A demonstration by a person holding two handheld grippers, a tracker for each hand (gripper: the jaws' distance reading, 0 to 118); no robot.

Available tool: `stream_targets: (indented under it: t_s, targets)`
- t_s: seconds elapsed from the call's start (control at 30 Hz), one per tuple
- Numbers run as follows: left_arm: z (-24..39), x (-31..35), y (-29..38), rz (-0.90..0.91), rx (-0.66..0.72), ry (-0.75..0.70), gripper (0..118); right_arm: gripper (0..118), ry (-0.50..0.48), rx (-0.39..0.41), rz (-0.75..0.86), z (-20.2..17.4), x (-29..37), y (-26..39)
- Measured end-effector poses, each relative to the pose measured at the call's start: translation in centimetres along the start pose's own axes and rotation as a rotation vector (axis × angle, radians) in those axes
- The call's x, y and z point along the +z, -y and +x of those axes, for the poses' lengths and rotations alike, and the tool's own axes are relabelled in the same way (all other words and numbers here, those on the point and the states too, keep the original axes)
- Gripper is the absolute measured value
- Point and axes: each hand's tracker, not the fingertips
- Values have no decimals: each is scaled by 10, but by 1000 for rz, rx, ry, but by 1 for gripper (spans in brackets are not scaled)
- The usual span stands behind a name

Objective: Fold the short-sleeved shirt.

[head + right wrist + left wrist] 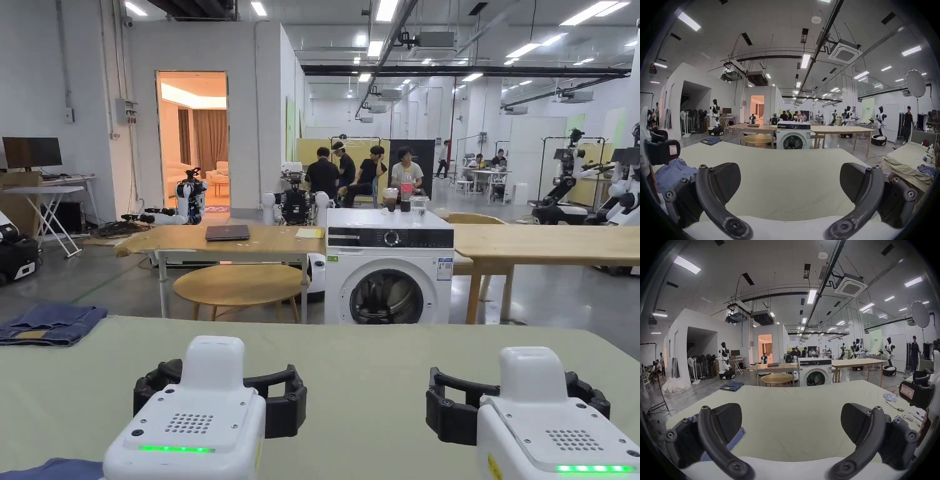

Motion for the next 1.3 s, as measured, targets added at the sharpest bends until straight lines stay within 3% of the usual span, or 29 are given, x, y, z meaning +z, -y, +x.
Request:
stream_targets:
  t_s: [0.87,0.9,0.93,0.97,1.0,1.1,1.3]
  targets:
    - [-3,-1,2,-21,8,-9,118,118,-1,7,-33,4,-3,4]
    - [-4,0,2,-21,11,-10,111,113,2,11,-33,3,-2,5]
    - [-5,2,3,-19,17,-7,90,93,9,16,-25,2,0,5]
    - [-4,2,2,-21,18,-7,54,55,13,22,-10,2,2,6]
    - [-5,0,2,-34,21,-12,4,0,33,40,-12,1,0,6]
    - [-6,-3,4,-64,29,-1,0,0,5,-3,-38,5,-4,7]
    - [-4,-2,8,-73,30,-2,0,0,19,-4,-48,6,-6,11]
